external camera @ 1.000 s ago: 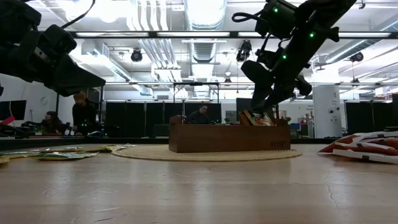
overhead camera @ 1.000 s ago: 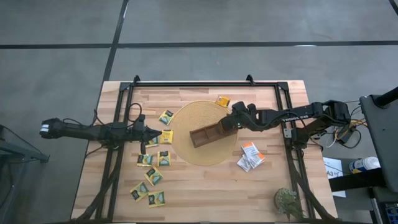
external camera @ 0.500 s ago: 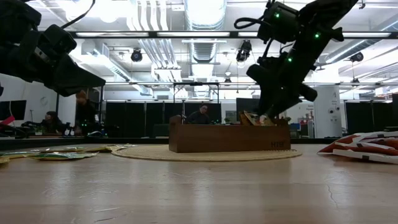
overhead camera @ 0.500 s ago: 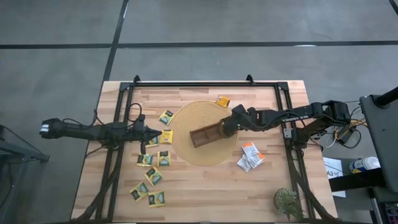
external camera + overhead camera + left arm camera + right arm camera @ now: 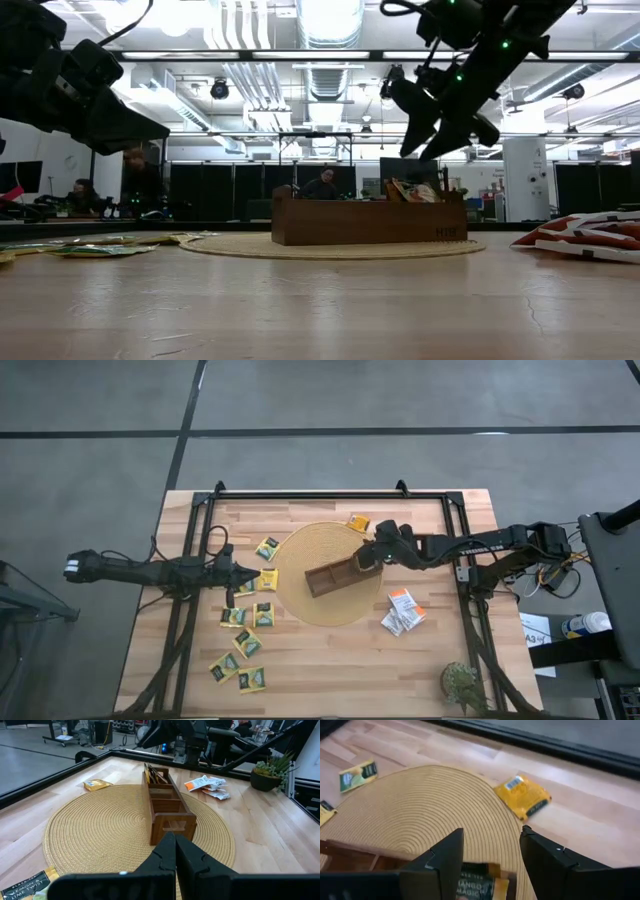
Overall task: Pick & Place Tea
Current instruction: Put the orange tea bag into the right section of the wooden organizer
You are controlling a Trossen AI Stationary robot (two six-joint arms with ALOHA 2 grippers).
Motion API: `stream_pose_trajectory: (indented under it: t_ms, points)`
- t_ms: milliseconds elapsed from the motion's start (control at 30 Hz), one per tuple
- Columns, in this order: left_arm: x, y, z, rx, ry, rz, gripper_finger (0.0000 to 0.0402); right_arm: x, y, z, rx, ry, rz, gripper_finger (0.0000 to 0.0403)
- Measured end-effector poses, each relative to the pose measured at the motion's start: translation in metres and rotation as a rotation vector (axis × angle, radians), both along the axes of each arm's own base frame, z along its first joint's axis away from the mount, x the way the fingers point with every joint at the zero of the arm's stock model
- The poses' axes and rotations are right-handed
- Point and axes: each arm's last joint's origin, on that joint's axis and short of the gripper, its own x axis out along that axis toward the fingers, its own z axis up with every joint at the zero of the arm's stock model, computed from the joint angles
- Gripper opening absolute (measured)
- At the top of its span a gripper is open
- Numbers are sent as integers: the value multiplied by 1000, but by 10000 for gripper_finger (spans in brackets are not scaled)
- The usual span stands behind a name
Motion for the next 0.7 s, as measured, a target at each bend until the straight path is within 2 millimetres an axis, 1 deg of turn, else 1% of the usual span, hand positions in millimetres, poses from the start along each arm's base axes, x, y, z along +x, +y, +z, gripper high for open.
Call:
stream_pose_trajectory:
  t_ms: [100,200,433,600,700]
  points:
    - [0,0,0,0,0,0,0,0,-3,1,-18,8,7,189]
    - [0,0,0,0,0,0,0,-2,-13,1,-26,29,-3,189]
    - [0,0,0,0,0,0,0,-7,-58,1,107,37,51,189]
    - [0,0,0,0,0,0,0,-8,-86,4,117,57,82,189]
    - [0,0,0,0,0,0,0,-3,-99,7,112,69,120,189]
